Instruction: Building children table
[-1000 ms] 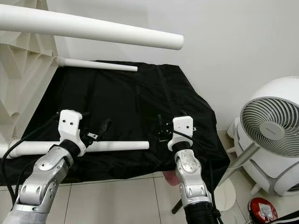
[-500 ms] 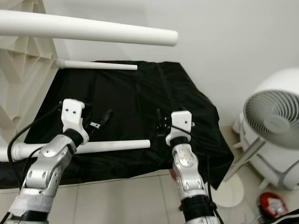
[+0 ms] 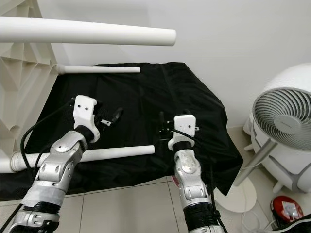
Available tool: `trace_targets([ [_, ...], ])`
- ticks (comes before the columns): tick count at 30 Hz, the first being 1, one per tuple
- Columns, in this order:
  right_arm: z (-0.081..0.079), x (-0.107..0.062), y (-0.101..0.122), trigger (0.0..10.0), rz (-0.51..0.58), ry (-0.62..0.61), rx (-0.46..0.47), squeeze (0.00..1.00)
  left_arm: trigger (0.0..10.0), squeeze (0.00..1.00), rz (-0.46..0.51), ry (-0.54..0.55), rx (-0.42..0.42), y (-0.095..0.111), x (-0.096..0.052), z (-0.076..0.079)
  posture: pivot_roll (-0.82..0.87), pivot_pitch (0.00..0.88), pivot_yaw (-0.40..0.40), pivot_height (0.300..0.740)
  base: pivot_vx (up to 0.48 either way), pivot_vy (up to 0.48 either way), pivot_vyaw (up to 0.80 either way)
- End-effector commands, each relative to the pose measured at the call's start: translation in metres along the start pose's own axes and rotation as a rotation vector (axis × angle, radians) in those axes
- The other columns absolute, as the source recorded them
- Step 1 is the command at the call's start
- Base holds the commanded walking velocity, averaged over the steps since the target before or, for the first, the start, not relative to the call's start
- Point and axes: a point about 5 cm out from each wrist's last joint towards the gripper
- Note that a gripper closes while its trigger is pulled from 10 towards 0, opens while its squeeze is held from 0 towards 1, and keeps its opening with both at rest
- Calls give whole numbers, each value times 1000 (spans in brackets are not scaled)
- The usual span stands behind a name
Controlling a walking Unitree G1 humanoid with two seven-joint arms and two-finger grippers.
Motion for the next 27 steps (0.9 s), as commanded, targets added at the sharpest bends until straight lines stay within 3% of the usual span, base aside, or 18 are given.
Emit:
trace_targets([
  [1,4,0,-1,10000,-4,-15,-14,0,10000,0,3,89,-1,-2,1,-6,-107,0,57,740,0,0,0],
  [6,20,6,-1,10000,0,-72,-37,0,10000,0,42,68,34,2,7,-2,-91,0,54,740,0,0,0],
  [14,17,6,-7,10000,-24,-35,-22,0,10000,0,37,148,41,6,11,-10,-38,0,-24,740,0,0,0],
  [21,18,6,-9,10000,-29,-28,-17,0,10000,0,9,133,33,3,11,-10,-64,0,7,740,0,0,0],
  [27,28,-7,-13,10000,-55,-88,-8,0,10000,0,16,142,65,5,14,-14,-61,0,1,740,0,0,0],
])
Point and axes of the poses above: a point about 5 cm out from each wrist's last joint towards the gripper, its own x axis pointing out of the wrist towards the gripper, its own y axis along the axis of the wrist's last joint, z = x × y, and after that the axes turned 15 degrees about -x, right-handed
